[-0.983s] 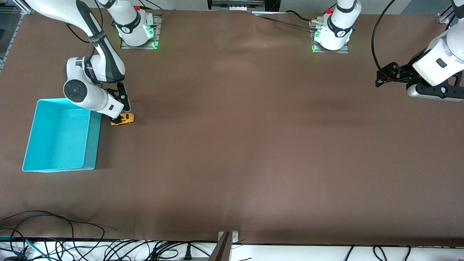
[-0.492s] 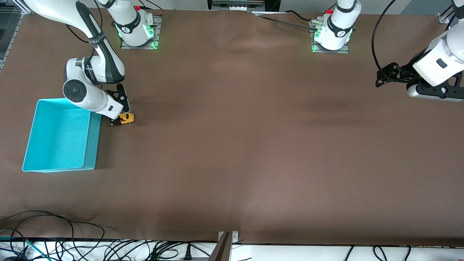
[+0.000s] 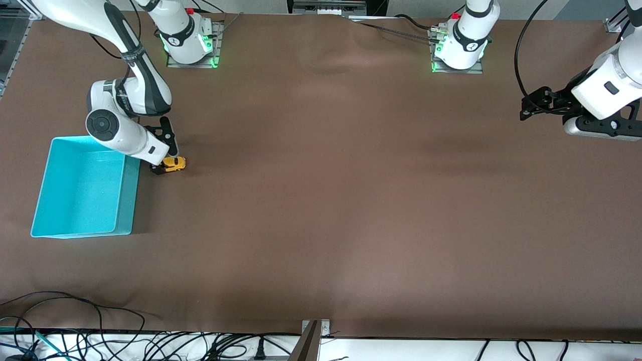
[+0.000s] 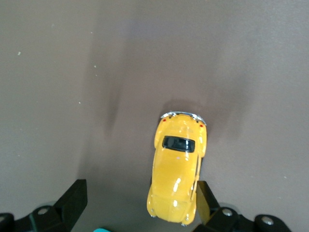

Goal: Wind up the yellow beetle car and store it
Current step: 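Lower the right gripper and close it on the yellow car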

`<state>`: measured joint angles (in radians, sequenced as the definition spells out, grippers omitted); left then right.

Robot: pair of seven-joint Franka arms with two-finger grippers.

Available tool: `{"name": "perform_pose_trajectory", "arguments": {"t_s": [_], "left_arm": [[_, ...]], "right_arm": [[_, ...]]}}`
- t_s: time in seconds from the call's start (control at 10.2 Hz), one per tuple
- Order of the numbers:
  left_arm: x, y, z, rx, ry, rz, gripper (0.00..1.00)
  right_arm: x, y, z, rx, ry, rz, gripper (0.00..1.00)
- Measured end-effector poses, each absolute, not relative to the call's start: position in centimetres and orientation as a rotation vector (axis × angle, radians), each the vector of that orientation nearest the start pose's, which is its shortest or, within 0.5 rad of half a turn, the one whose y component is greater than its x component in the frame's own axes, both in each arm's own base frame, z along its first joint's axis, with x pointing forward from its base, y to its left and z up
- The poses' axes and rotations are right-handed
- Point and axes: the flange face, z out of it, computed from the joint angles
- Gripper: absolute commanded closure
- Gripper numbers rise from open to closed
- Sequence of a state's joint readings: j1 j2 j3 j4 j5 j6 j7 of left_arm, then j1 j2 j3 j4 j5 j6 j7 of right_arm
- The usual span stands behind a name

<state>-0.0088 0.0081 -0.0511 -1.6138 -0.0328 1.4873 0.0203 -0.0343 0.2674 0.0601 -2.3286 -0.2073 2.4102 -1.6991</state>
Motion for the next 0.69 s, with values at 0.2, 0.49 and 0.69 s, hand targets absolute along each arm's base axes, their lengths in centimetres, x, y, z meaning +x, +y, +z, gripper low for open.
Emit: {"name": "perform_pose_trajectory", "arguments": {"t_s": [0.2,0.49,0.69], "left_arm": [[54.43,-3.63,59.3,-3.162,0.128,0.218,0.0],[54.42,-3.63,59.2,-3.162,0.127,0.221,0.0],[54.43,-3.63,59.19,-3.162,0.127,0.221,0.0]], "right_arm": [[50.02,1.18,20.75,1.865,2.584,-0.316,0.0],[50.03,1.08,20.51,1.866,2.584,-0.314,0.0],[50.04,1.08,20.48,1.866,2.584,-0.313,0.0]]}}
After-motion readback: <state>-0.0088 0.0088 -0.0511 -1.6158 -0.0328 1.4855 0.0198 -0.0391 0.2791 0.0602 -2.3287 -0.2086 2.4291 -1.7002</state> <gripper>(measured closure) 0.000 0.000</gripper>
